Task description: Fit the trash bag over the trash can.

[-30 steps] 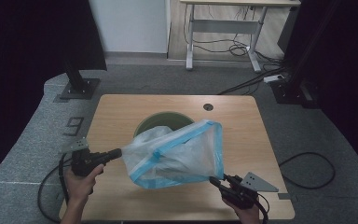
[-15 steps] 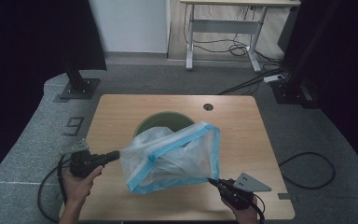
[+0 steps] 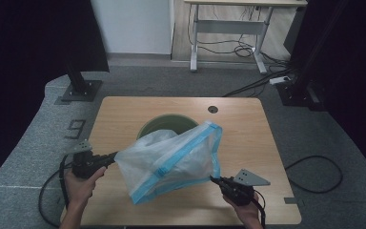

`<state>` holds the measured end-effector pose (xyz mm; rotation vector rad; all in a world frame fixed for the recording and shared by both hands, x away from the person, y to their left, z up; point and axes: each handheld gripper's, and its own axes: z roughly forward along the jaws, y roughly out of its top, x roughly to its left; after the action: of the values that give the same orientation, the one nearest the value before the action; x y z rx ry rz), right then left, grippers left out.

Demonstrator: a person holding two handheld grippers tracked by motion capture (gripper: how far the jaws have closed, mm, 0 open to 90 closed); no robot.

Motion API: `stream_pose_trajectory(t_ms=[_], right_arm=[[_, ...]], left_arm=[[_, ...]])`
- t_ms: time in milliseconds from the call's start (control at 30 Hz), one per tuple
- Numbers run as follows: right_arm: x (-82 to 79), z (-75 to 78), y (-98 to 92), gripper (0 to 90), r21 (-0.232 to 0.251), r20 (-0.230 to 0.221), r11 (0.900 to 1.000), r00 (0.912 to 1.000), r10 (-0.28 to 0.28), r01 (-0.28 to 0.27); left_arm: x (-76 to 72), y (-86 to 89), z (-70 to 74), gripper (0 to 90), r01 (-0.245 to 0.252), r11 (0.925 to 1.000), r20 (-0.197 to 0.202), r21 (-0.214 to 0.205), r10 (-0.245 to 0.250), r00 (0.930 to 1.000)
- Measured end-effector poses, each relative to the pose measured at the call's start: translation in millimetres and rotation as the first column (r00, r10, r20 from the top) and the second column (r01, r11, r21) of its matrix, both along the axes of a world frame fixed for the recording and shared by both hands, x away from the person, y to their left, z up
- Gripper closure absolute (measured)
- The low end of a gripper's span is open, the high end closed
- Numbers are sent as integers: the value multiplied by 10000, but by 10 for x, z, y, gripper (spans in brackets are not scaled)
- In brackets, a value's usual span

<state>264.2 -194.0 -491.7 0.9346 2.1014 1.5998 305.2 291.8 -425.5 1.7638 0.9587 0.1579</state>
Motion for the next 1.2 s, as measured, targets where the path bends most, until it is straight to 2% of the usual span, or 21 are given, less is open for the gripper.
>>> stream_pose_trajectory(t_ms=[100, 133, 200, 333, 400, 500, 733, 933, 1200], right_arm=[[-20, 16, 8, 885, -22, 51, 10000, 10000, -40, 41], [-24, 20, 5, 885, -34, 82, 10000, 10000, -38, 39], [-40, 28, -15, 884, -41, 106, 10000, 9999, -63, 63], [-51, 34, -63, 885, 0, 119, 9998, 9997, -192, 192], [-53, 39, -85, 884, 38, 120, 9998, 9997, -219, 219], [-60, 39, -102, 884, 70, 68, 9997, 9997, -229, 228], [-80, 47, -113, 884, 30, 37, 9998, 9998, -189, 189], [-80, 33, -111, 883, 100, 8, 9998, 9999, -170, 170], [-74, 42, -111, 882, 107, -11, 9999, 9999, -111, 111]], left_arm=[[-84, 26, 72, 736, -113, 9999, 356, 62, 111, 9993], [-126, 57, 105, 701, -367, 9993, 598, 110, 360, 9976], [-173, 122, 145, 638, -624, 9980, 759, 115, 613, 9952], [-270, 239, 229, 589, -803, 9967, 1040, 64, 792, 9914], [-307, 230, 258, 579, -644, 9979, 1122, -39, 644, 9916], [-361, 144, 314, 574, -353, 9994, 1348, 65, 341, 9903], [-403, -121, 507, 555, 527, 9981, 1862, 308, -575, 9808], [-327, -380, 589, 533, 1161, 9907, 1660, 703, -1264, 9780], [-182, -642, 586, 509, 1570, 9829, 1375, 961, -1693, 9759]])
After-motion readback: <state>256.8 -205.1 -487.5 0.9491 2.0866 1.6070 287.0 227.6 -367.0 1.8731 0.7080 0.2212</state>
